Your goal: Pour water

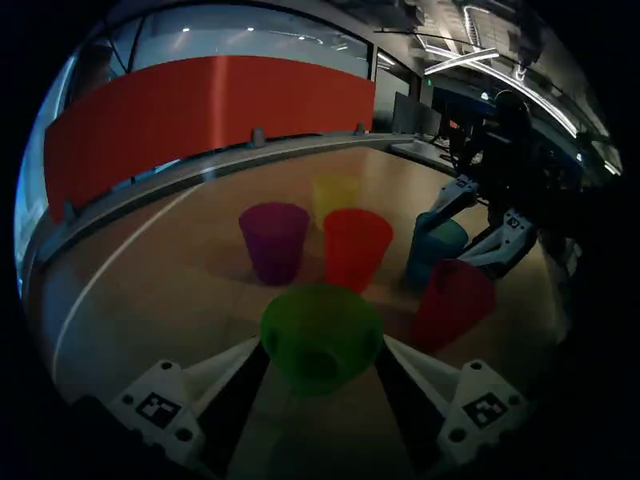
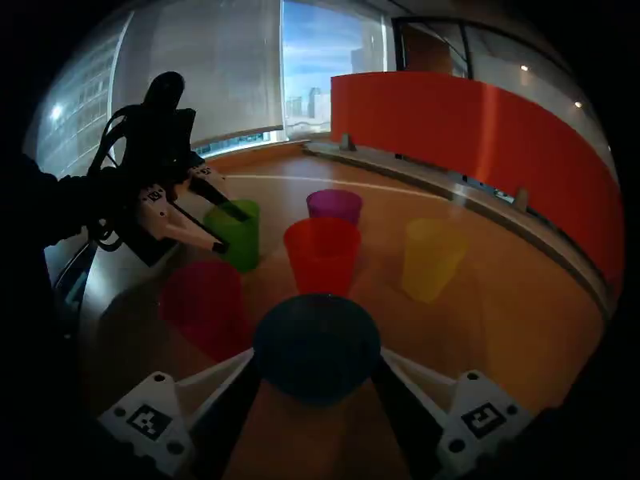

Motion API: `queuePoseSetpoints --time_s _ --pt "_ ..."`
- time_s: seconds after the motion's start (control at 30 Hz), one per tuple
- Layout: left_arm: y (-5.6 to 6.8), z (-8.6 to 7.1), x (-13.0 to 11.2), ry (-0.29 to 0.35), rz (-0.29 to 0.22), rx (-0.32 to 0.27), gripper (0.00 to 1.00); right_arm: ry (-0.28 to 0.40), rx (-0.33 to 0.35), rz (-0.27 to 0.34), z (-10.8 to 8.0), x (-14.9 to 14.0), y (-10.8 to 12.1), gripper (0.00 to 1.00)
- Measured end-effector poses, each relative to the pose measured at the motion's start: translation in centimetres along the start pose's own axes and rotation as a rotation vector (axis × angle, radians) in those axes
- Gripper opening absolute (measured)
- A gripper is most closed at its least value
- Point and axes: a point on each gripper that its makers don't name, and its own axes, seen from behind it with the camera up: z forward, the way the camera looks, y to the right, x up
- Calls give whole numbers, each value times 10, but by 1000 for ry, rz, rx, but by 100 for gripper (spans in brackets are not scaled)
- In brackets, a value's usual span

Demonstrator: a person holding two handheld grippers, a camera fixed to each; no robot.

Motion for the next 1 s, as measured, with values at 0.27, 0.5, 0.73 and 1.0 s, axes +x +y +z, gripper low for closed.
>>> queuePoseSetpoints --time_s 0.27,0.5,0.73,1.0 --pt "0 -6 10 27 -11 4 86 13 0 6 -8 5 -3 89" --pt "5 -20 23 56 -5 12 86 45 -9 3 -22 21 -6 89" --pt "14 -37 37 93 7 21 86 82 -21 -11 -42 42 -10 89" --pt "23 -60 59 148 23 37 86 125 -37 -25 -66 68 -16 89"
